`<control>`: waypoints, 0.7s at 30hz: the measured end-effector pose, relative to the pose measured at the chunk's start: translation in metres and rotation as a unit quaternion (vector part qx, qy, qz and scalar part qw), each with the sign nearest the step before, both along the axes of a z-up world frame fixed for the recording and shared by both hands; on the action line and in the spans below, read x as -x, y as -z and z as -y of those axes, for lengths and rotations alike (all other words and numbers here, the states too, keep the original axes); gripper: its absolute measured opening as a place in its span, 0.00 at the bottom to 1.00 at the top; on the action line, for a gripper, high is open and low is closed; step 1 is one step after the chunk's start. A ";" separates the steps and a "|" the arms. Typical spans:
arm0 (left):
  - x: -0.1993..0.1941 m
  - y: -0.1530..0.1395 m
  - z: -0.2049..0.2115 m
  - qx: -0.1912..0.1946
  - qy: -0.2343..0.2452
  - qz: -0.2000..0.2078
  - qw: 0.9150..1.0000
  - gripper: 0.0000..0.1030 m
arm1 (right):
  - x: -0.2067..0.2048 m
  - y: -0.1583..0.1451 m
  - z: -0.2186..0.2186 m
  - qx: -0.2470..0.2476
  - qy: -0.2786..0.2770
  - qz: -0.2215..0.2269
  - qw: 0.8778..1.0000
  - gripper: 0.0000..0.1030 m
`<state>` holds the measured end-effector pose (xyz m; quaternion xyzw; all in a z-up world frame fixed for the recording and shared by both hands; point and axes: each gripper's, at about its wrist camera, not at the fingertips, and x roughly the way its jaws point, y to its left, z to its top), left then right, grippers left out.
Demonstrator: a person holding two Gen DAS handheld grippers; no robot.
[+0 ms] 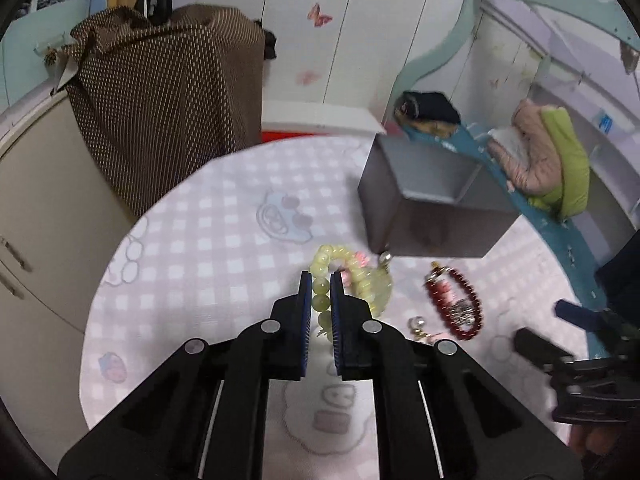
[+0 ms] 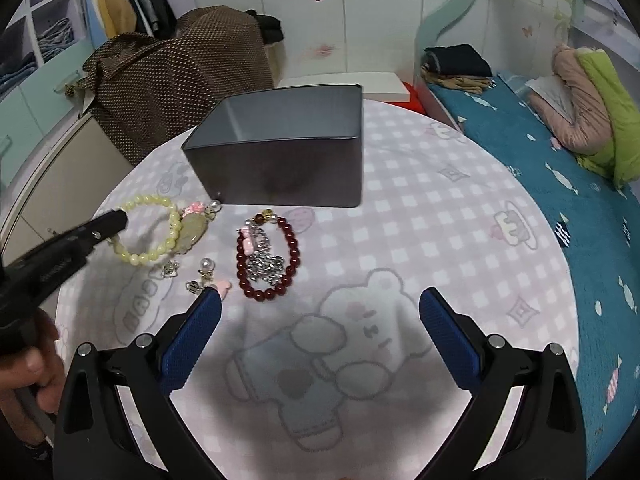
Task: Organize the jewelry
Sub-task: 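Lower the left tool and grasp the yellow-green bead bracelet, then lift the bead bracelet with the left tool while the right tool grasps the small pink charm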
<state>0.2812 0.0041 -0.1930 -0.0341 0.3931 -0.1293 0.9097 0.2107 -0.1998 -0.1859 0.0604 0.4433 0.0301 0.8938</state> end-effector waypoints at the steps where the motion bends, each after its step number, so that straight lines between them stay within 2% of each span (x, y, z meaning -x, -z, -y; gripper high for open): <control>1: 0.004 -0.004 -0.001 0.003 0.002 0.005 1.000 0.09 | -0.001 0.001 -0.002 -0.001 -0.005 0.000 1.000 0.88; 7: 0.022 -0.012 -0.008 0.012 0.001 0.014 1.000 0.09 | -0.008 0.010 -0.018 -0.011 -0.042 -0.011 0.999 0.64; 11: 0.034 -0.011 -0.013 0.012 0.002 0.009 1.000 0.09 | -0.011 0.014 -0.040 -0.022 -0.093 -0.012 0.995 0.49; 18: 0.045 -0.007 -0.016 0.016 0.005 0.000 1.000 0.09 | -0.015 0.025 -0.068 -0.018 -0.149 -0.024 0.988 0.38; 21: 0.046 -0.005 -0.016 0.015 0.006 -0.003 1.000 0.09 | -0.016 0.027 -0.068 -0.009 -0.152 -0.007 0.988 0.34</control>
